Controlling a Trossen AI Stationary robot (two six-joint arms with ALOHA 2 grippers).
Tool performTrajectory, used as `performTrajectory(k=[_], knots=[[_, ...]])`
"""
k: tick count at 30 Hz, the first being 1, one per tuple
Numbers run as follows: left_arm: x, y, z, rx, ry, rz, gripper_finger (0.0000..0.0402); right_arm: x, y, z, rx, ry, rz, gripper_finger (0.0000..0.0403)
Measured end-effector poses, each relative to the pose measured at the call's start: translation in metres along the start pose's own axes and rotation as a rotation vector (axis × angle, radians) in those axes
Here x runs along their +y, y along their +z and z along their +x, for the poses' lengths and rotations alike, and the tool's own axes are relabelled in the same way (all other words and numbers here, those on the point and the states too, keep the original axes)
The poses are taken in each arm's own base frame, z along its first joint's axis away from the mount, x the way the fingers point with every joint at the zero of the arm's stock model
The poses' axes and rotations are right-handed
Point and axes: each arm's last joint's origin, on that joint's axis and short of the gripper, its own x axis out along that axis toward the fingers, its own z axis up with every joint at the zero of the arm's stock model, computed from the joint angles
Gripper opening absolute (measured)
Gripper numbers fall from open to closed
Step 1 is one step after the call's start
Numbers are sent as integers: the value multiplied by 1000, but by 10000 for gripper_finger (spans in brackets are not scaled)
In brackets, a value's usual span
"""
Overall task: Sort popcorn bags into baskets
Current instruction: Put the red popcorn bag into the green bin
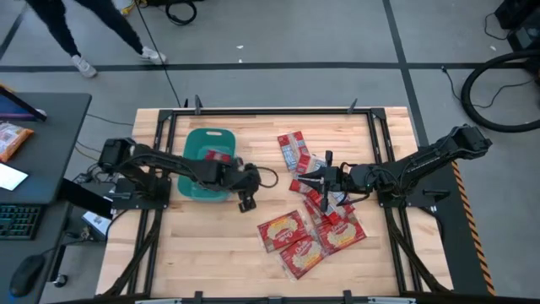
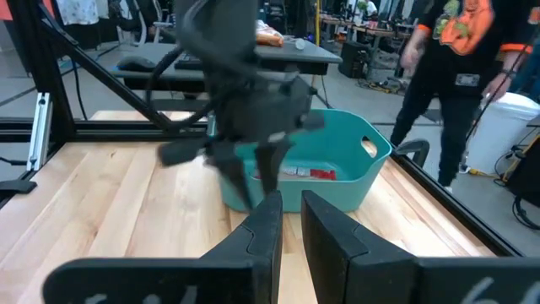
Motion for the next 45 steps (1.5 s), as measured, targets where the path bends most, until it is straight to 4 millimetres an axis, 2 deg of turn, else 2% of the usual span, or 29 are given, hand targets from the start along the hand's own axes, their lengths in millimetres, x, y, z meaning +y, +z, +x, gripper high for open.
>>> performTrajectory(k=[7,11,18,23,28,32,37,45], knots=[[-32,-6,25,-5,-108,50,111,0,0,0,0,-11,-5,52],[-38,-6,38,-20,-116,51,111,0,1,0,-7,-11,-3,52],[-52,16,64,-24,-134,121,111,-1,-1,-1,18,-45,-35,52],[-53,33,81,-43,-84,223,111,-1,2,-15,40,-168,-65,52],[-46,46,98,-145,46,453,111,5,7,-30,34,-161,-70,52],[-39,51,113,-177,157,736,111,9,9,-34,27,-153,-84,52],[-27,53,132,-149,238,1071,111,9,9,-35,28,-150,-96,52],[-13,53,152,-94,316,1384,112,9,8,-34,34,-149,-106,52]])
